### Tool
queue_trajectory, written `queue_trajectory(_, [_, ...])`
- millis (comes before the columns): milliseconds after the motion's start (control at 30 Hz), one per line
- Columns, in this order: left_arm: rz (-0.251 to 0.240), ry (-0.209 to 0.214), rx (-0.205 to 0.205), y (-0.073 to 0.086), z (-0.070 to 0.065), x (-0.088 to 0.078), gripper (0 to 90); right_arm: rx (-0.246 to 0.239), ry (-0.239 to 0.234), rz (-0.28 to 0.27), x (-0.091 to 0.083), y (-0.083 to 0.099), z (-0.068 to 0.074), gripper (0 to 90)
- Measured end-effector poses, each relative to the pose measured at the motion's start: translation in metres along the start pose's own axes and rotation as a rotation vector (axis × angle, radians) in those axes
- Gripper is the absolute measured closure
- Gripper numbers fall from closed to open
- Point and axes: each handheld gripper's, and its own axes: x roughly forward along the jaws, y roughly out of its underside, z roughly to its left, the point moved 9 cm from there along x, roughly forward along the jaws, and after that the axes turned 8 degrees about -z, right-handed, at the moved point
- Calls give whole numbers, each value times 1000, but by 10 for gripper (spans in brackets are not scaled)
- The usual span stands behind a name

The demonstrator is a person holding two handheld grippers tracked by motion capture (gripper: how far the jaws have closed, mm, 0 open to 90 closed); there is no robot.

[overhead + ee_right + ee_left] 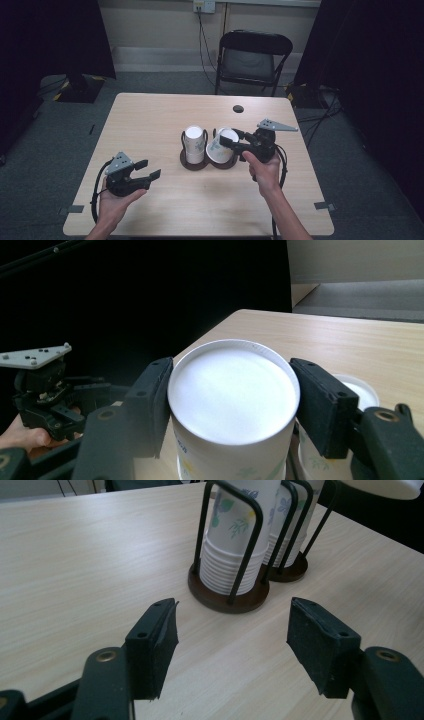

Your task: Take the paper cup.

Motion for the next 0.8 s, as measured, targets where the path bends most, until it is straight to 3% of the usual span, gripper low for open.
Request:
queue_trajectory(133, [-9,23,0,-8,-8,8,372,10,-18,4,0,5,6,366])
queue_trajectory(367, [-27,84,29,-20,-26,22,388,70,-60,5,-4,16,13,366])
queue_trajectory(533, [-33,118,33,-18,-36,27,393,99,-72,5,-7,23,15,366])
queue_trajectory(767, [-32,130,42,-11,-42,27,396,150,-99,-5,-6,29,19,366])
queue_trajectory(800, [-32,127,65,-10,-44,26,396,168,-113,-6,-5,32,22,366])
